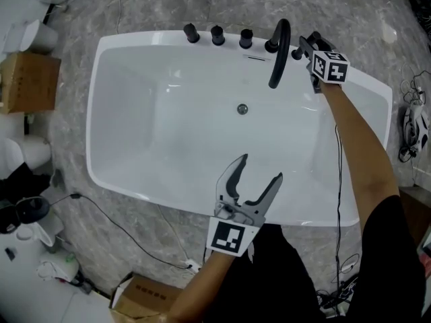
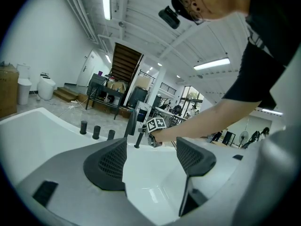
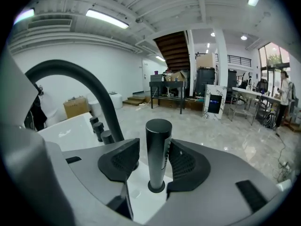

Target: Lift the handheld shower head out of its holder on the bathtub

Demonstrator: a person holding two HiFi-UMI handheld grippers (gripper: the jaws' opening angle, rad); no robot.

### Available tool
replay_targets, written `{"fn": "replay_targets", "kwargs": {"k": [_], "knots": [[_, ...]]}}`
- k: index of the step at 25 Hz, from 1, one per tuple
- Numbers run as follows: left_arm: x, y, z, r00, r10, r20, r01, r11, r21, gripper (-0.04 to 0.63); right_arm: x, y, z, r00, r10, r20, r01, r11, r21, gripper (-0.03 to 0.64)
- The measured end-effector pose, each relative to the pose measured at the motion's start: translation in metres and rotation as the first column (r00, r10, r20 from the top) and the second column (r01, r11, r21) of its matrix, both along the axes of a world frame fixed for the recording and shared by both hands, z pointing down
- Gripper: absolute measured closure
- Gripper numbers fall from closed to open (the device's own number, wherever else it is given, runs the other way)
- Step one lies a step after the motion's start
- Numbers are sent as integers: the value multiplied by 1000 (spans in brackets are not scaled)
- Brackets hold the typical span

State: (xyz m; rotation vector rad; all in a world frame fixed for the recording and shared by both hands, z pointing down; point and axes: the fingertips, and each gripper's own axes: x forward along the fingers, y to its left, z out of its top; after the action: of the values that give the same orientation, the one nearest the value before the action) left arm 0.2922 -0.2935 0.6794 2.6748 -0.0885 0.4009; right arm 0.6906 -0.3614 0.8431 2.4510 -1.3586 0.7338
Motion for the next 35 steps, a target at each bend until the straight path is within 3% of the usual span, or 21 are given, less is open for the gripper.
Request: {"fn": "replay_targets", "kwargs": {"k": [3, 9, 13, 27, 35], "knots": [[-2, -1, 3, 1000, 0, 6, 0, 1000, -1, 288, 2, -2, 0, 999, -8, -42, 7, 999, -38, 488], [-11, 1, 3, 1000, 10, 23, -10, 1000, 7, 288, 2, 4, 1, 999, 35, 16, -34, 998, -48, 489], [-15, -3, -2, 1000, 8, 21, -8, 1000, 27, 288, 4, 3, -13, 996, 76, 41, -76, 997, 2, 489], [-48, 4, -65, 1000, 22, -16, -21, 999, 46, 288, 3, 21, -117, 993, 116, 17, -117, 991, 58, 491], [-83, 4, -98, 998, 45, -37, -43, 998, 47, 289, -19, 6, -205, 997, 33, -73, -28, 998, 59, 491]]}}
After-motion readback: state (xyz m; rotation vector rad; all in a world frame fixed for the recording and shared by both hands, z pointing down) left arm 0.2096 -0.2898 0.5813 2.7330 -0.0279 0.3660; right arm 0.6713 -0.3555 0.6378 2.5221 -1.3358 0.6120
